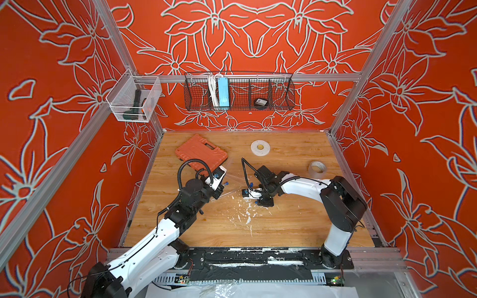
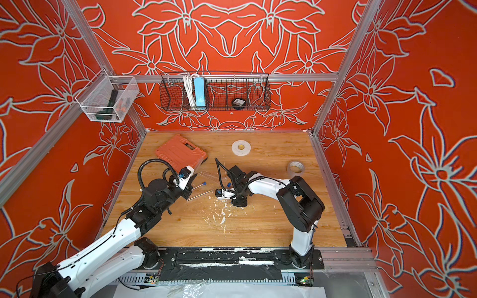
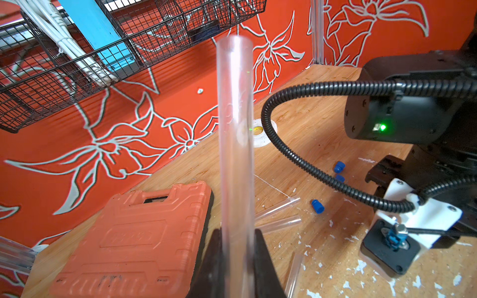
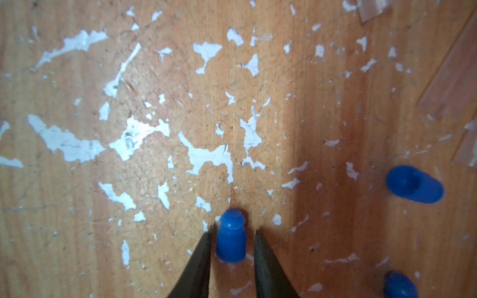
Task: Insert stoppers into test tubes
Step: Pick up the stopper from the center of the board, then insert the stopper into the test tube.
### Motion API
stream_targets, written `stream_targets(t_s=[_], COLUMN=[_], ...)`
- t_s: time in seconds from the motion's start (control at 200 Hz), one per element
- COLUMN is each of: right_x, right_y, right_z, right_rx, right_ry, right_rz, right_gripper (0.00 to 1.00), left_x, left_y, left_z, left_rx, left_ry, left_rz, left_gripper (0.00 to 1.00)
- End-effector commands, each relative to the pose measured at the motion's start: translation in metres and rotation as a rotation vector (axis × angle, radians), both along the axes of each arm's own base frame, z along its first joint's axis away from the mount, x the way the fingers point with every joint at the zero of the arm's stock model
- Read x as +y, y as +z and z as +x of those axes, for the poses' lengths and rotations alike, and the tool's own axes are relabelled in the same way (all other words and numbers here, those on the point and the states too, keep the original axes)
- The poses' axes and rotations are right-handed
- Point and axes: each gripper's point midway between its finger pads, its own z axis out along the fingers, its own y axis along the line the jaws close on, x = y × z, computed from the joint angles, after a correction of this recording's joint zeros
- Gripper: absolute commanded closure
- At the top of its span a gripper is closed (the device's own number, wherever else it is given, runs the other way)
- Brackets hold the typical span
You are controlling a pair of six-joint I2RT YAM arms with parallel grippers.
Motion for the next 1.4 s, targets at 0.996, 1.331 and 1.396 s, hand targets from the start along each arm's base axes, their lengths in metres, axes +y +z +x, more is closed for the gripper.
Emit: stream_targets(t_s=[0.996, 1.331, 1.396], right_x=[-0.011, -0.033, -0.035], right_y=[0.081, 0.133, 0.141], right_z=[-0.024, -0.059, -0.064], right_rx=[-0.024, 0.021, 0.030], right_ry=[-0.141, -0.263, -0.272], right_rz=[0.164, 0.271, 0.287], right_gripper=[0.93, 0.92, 0.91], left_x=[0.004, -0.025, -0.030], left_y=[-0.008, -0.048, -0.051], left_z=[-0.009, -0.050, -0.053], left_rx=[-0.006, -0.107, -0.140], left_ry=[-0.039, -0.303, -0.331], left_rz=[0.175, 0.511, 0.562], left_gripper=[1.00, 1.00, 1.00])
